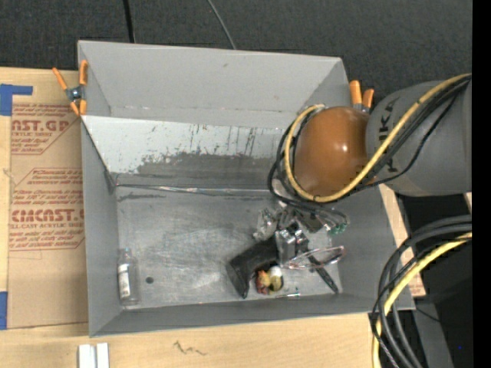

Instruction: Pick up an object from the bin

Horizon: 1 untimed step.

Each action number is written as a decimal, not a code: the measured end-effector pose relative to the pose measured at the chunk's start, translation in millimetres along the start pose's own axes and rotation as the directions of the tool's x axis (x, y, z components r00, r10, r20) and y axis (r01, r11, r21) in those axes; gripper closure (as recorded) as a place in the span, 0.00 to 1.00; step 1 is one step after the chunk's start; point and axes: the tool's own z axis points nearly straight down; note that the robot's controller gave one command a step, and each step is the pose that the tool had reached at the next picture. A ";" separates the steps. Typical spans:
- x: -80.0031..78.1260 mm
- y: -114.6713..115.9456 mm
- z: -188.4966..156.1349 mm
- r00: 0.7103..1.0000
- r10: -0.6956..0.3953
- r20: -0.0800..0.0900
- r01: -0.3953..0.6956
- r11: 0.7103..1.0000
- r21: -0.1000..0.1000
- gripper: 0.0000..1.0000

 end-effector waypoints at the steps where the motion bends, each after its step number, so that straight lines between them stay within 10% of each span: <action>1: 0.0 0.0 0.0 1.000 0.000 0.000 0.000 1.000 0.000 1.00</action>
Offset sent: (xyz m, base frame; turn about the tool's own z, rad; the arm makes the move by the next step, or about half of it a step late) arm -0.0039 -0.0011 0.0953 0.0645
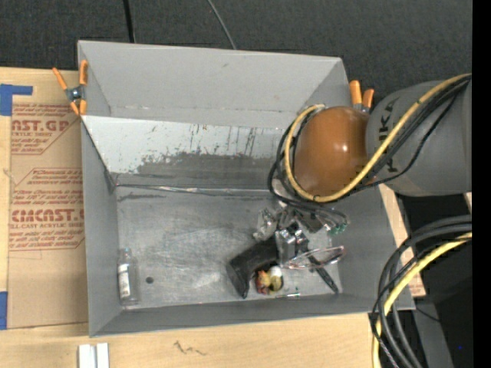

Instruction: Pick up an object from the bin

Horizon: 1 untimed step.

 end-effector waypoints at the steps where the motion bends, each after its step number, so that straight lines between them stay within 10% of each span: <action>1: 2.7 2.0 -92.8 0.998 0.064 -0.014 -0.065 0.998 -0.006 1.00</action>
Offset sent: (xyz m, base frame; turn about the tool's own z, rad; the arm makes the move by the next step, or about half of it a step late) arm 0.0000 0.0000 0.0000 0.0000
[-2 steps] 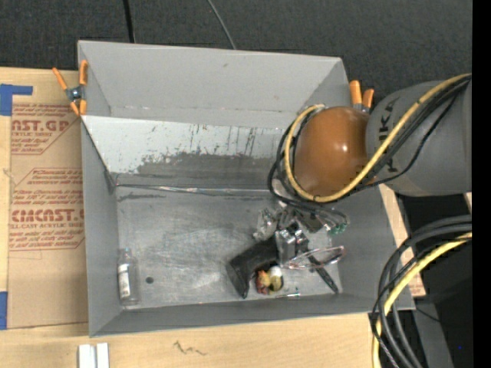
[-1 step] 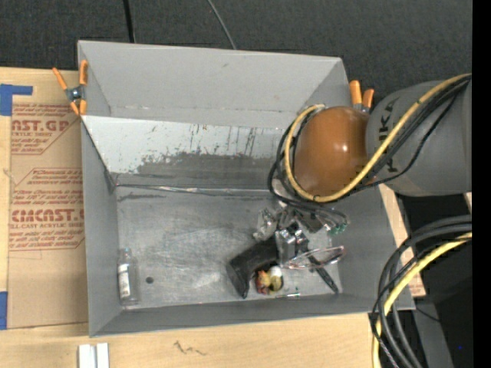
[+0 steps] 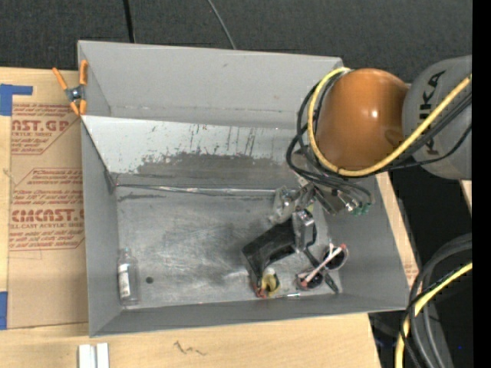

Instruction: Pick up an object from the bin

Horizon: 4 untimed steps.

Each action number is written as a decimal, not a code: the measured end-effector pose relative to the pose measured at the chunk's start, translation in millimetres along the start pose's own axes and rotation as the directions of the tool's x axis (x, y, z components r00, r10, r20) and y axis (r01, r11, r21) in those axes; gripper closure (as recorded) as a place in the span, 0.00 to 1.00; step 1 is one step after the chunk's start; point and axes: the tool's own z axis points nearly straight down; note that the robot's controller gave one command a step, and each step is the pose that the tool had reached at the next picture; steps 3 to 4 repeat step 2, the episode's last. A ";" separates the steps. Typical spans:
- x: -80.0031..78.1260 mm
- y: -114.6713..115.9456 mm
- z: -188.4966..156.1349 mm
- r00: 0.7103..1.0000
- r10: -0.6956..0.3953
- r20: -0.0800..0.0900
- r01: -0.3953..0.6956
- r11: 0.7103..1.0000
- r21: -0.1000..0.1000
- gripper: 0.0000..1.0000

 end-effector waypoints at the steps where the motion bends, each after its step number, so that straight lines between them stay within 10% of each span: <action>1: 0.0 0.0 0.0 1.000 0.000 0.000 0.000 1.000 0.000 1.00; 4: 11.3 1.1 -27.8 0.999 -0.034 -0.002 0.034 0.999 0.000 1.00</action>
Offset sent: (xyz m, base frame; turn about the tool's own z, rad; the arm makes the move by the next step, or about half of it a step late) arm -0.0124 -0.0069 0.0398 -0.0452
